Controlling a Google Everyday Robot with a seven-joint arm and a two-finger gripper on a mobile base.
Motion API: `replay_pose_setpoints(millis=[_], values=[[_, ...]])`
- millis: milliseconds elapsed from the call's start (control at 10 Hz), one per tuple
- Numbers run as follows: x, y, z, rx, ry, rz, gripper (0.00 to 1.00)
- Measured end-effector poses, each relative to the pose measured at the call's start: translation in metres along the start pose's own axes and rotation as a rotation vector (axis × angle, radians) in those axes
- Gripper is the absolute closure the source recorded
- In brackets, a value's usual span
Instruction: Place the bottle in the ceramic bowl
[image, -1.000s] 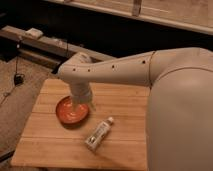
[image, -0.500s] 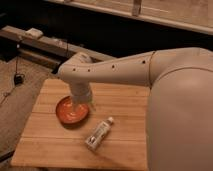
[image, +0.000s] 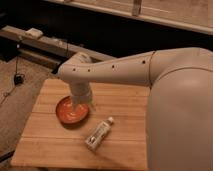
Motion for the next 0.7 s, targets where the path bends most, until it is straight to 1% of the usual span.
replay_pose_setpoints(millis=[500,700], values=[[-0.001,-0.001,0.0,-0.003,0.002,0.006,0.35],[0.001,-0.016,0.017,-0.004,0.012,0.052,0.35]])
